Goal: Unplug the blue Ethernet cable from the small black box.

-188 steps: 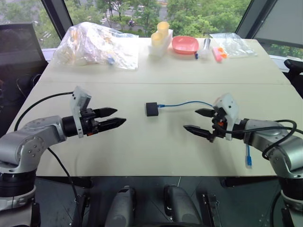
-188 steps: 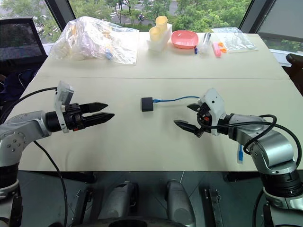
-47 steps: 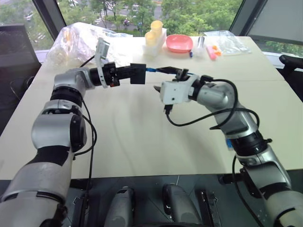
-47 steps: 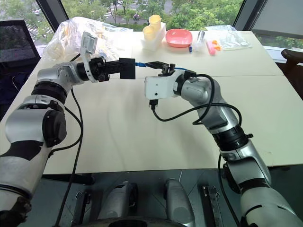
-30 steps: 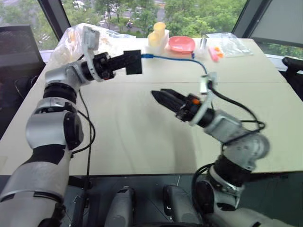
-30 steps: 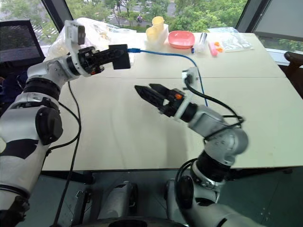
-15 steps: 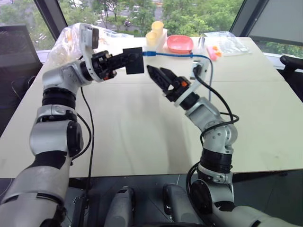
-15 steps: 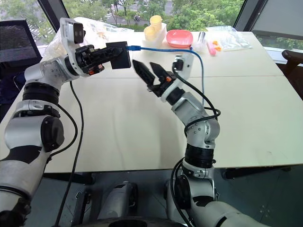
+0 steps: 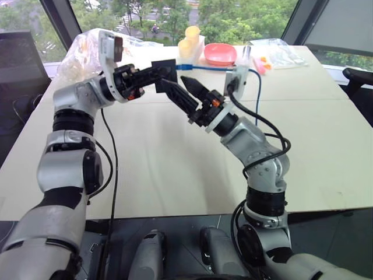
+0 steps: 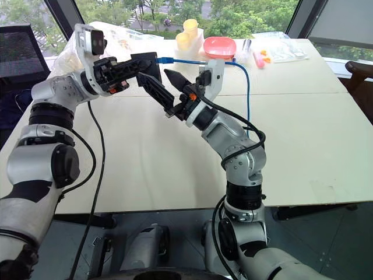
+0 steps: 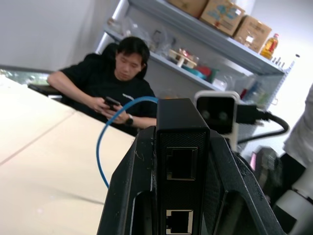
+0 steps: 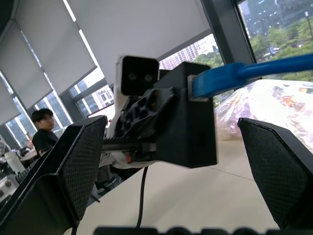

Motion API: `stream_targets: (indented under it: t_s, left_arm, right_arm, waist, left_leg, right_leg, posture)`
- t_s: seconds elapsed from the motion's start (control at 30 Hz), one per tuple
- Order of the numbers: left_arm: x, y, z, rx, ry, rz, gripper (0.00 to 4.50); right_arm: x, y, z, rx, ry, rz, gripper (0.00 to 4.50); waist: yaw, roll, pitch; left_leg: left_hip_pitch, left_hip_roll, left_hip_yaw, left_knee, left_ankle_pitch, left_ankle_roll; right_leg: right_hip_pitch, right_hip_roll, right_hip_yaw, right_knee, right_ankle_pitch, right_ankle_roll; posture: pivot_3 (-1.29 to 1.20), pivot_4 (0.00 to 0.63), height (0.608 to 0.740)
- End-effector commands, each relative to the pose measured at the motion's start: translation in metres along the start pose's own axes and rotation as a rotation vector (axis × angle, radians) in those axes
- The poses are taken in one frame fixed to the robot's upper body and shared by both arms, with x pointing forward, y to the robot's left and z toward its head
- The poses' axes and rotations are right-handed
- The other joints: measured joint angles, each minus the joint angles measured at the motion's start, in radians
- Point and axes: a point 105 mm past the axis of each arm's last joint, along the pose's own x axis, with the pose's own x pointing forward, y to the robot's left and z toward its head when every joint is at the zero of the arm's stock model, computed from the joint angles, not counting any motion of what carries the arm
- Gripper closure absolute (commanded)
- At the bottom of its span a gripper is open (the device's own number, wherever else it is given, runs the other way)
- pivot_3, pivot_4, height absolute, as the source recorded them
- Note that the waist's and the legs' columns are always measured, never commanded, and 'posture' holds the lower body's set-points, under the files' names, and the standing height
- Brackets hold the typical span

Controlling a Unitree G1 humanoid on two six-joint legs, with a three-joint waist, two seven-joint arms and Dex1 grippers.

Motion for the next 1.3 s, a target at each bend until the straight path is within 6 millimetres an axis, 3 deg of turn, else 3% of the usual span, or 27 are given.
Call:
stream_targets:
  t_s: [0.03,0.6,0.7,0.93,1.3]
  left_arm:
    - [-0.001,-0.012,0.009,0.031,0.013,-0.036,3.97]
    - [-0.001,-0.015,0.005,0.012,0.018,-0.055,3.97]
    - [-0.001,-0.015,0.004,0.009,0.021,-0.056,3.97]
    - [-0.002,-0.014,0.004,0.005,0.018,-0.053,3.97]
    - [-0.002,-0.014,0.005,0.009,0.010,-0.051,3.97]
  right_arm:
    - [0.001,0.011,0.016,0.021,-0.067,0.057,0.04]
    - [0.003,0.015,0.013,0.068,-0.046,0.097,0.04]
    - [0.003,0.015,0.016,0.092,-0.066,0.101,0.84]
    - [0.002,0.018,0.019,0.146,-0.101,0.121,4.37]
    - [0.003,0.025,0.012,0.176,-0.088,0.146,4.48]
  waist:
    - [0.000,0.000,0.000]
    - [0.002,0.000,0.000]
    - [0.002,0.000,0.000]
    - [0.001,0.000,0.000]
    - [0.001,0.000,0.000]
  left_leg:
    - [0.000,0.000,0.000,0.000,0.000,0.000]
    - [0.000,0.000,0.000,0.000,0.000,0.000]
    - [0.000,0.000,0.000,0.000,0.000,0.000]
    - [0.000,0.000,0.000,0.000,0.000,0.000]
    - [0.000,0.000,0.000,0.000,0.000,0.000]
  right_leg:
    - [0.000,0.000,0.000,0.000,0.000,0.000]
    - [0.000,0.000,0.000,0.000,0.000,0.000]
    - [0.000,0.000,0.000,0.000,0.000,0.000]
    - [0.000,0.000,0.000,0.000,0.000,0.000]
    - [0.000,0.000,0.000,0.000,0.000,0.000]
  posture:
    - [0.00,0.150,0.740]
    - [0.00,0.150,0.740]
    - [0.00,0.150,0.740]
    - [0.00,0.150,0.740]
    - [0.00,0.150,0.740]
